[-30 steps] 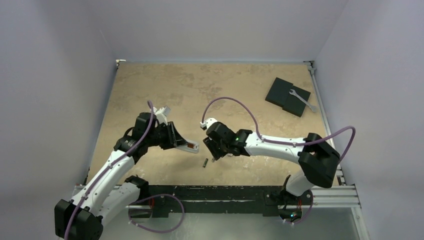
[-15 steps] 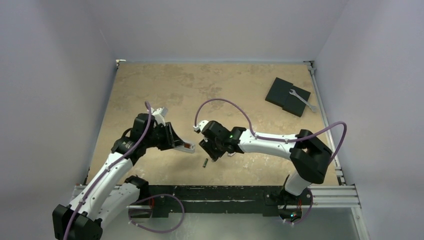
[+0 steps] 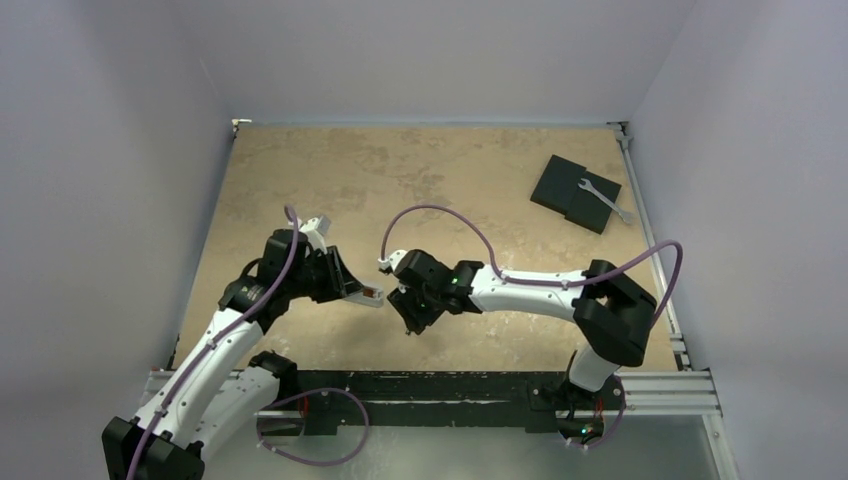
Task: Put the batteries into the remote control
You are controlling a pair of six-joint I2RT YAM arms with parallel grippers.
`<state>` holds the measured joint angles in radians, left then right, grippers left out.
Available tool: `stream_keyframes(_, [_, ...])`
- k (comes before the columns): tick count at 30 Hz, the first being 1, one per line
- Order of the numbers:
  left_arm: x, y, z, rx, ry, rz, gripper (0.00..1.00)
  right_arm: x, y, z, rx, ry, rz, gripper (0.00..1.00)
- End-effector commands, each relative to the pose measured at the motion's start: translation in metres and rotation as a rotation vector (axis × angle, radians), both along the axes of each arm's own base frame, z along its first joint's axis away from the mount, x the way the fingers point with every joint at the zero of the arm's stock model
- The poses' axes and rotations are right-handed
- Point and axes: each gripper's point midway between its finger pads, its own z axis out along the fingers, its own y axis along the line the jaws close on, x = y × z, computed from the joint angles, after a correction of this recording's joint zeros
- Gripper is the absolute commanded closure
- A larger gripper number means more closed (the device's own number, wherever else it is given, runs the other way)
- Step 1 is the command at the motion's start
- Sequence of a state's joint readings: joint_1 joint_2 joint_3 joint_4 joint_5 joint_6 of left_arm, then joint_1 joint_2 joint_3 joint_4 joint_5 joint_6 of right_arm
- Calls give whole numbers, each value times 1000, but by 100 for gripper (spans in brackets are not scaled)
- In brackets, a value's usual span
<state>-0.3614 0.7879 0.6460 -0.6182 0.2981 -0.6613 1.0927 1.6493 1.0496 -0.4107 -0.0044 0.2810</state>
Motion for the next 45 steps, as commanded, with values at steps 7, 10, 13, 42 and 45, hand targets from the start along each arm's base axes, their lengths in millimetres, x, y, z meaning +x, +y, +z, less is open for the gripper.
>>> stream_keyframes(7, [6, 0, 24, -17, -66, 13, 100, 2, 21, -2, 84, 12, -184, 49])
stream_keyframes(10, [6, -1, 26, -21, -69, 11, 100, 4, 21, -4, 80, -6, -220, 49])
stream_keyframes(13, [5, 0, 28, -21, -77, 9, 100, 3, 22, -7, 81, -8, -242, 49])
stream_keyframes(42, [-2, 0, 35, -37, -109, -7, 100, -7, 23, -37, -37, -66, -306, 60])
stream_keyframes(45, [-2, 0, 35, -39, -109, -6, 100, -8, 21, -38, -48, -69, -303, 62])
